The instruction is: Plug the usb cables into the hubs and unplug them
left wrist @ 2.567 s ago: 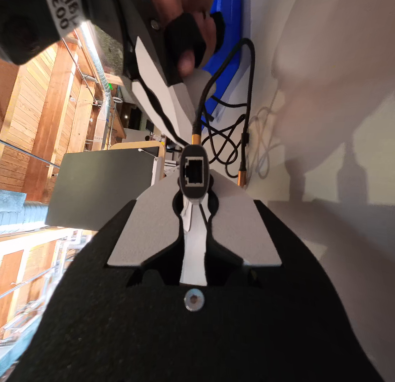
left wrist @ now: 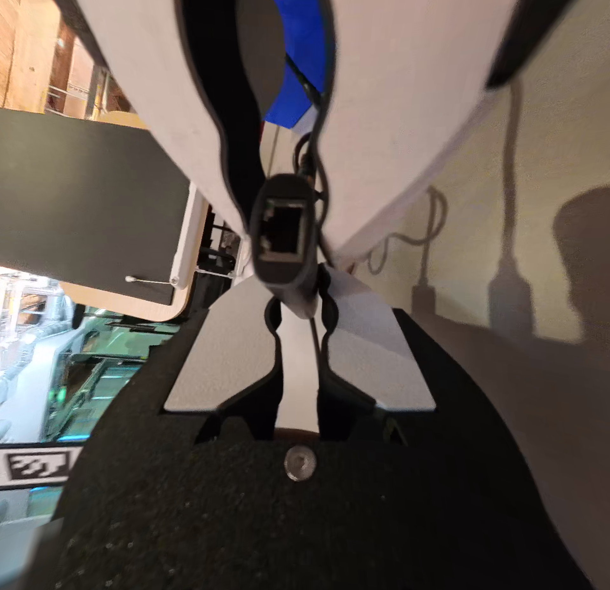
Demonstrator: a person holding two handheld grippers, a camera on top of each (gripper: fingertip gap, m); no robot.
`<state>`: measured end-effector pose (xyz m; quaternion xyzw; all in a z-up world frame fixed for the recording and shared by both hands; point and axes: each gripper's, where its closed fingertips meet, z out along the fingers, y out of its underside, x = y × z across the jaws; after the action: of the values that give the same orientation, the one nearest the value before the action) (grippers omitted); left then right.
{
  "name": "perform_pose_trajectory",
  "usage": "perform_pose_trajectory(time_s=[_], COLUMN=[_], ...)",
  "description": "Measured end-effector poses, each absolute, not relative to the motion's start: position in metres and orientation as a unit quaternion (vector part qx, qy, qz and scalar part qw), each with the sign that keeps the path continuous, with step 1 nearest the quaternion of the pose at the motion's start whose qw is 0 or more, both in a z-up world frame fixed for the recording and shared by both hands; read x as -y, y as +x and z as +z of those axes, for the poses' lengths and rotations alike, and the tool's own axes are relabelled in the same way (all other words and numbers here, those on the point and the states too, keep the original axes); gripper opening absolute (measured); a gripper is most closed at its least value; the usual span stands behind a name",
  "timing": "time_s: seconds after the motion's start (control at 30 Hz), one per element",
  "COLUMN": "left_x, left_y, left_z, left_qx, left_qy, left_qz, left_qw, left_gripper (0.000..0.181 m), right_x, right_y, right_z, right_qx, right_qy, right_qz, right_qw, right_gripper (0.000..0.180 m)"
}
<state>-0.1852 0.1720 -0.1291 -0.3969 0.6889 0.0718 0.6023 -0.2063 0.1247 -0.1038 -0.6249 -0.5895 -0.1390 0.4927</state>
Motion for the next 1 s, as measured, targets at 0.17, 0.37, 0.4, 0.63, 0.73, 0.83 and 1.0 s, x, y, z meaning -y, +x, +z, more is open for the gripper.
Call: perform_pose_trajectory(time_s=[0.17,0.37,0.4,0.63,0.73,0.83,1.0], left_x=[-0.174,-0.195,-0.197,-0.201,-0.201,-0.204,-0.207], left_y=[-0.209,-0.231,-0.231,-0.231,-0.230,-0.233,-0.237], left_z=[-0.094,-0.087,-0.093,-0.111,-0.111,-0.113,-0.116], left_qx=[-0.596,-0.517,-0.518,-0.539,-0.533,-0.537,-0.534], left_qy=[-0.418,-0.536,-0.548,-0.552,-0.562,-0.562,-0.571], left_qz=[0.048,-0.038,-0.045,-0.014,-0.027,-0.016,-0.015], left_qw=[0.684,0.666,0.656,0.636,0.632,0.629,0.623], left_gripper=[0.037,0.026,0.026,0.017,0.017,0.017,0.017], right_x=[-0.141,-0.165,-0.166,-0.194,-0.216,-0.239,-0.265], right_y=[-0.163,-0.060,-0.042,0.089,0.128,0.157,0.202], right_z=[-0.061,0.092,0.120,0.272,0.281,0.256,0.140], right_qx=[0.546,0.439,0.422,0.289,0.271,0.238,0.144], right_qy=[-0.659,-0.660,-0.654,-0.616,-0.636,-0.659,-0.729], right_qz=[-0.107,-0.081,-0.075,0.017,0.014,0.048,0.160], right_qw=[0.506,0.604,0.624,0.732,0.723,0.712,0.650], right_gripper=[0.016,0.016,0.016,0.016,0.016,0.016,0.016])
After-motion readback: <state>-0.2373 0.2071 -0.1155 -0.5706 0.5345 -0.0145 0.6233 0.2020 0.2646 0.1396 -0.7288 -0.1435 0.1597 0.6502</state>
